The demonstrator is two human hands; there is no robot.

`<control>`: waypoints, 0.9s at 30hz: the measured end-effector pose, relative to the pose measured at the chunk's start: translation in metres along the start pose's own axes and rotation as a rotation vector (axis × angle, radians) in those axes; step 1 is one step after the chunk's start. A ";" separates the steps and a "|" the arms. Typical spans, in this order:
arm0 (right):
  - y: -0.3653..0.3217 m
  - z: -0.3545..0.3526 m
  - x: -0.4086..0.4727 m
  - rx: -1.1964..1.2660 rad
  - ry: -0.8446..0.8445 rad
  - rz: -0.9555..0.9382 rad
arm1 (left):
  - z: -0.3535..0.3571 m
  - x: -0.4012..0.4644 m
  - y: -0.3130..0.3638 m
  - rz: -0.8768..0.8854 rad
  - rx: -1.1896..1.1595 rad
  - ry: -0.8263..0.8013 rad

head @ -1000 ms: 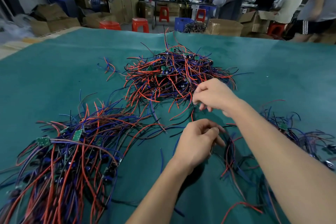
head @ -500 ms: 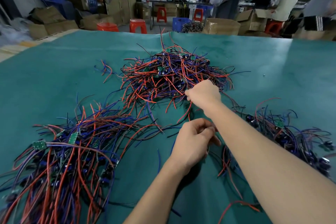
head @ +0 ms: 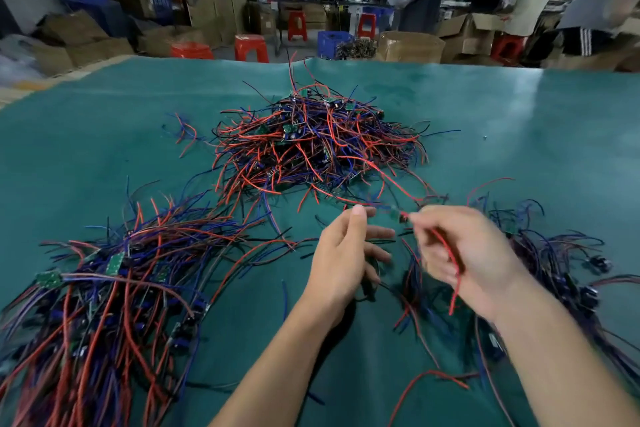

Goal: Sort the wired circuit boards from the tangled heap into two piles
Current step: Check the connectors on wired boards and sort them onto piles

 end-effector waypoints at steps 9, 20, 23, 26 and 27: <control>0.021 0.023 0.002 -0.522 -0.062 -0.209 | -0.004 0.000 -0.003 -0.021 -0.033 -0.028; 0.023 -0.009 0.013 -0.291 0.283 -0.268 | 0.003 -0.007 0.004 0.027 0.050 -0.136; 0.021 -0.009 0.011 -0.129 0.235 -0.258 | 0.008 -0.008 0.004 0.007 0.053 -0.196; 0.018 -0.009 0.009 -0.017 0.236 -0.219 | 0.007 -0.007 0.003 -0.025 0.022 -0.171; 0.017 -0.011 0.009 0.049 0.243 -0.208 | 0.006 -0.006 0.003 -0.040 0.001 -0.148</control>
Point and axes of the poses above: each hand's wrist, its own x-axis towards the middle knuckle, its own z-axis out of the palm, y = z × x, the point moved 6 cm from there along x, towards the middle knuckle, and after that the axes turned 9 degrees about z, right-handed, at the moved point
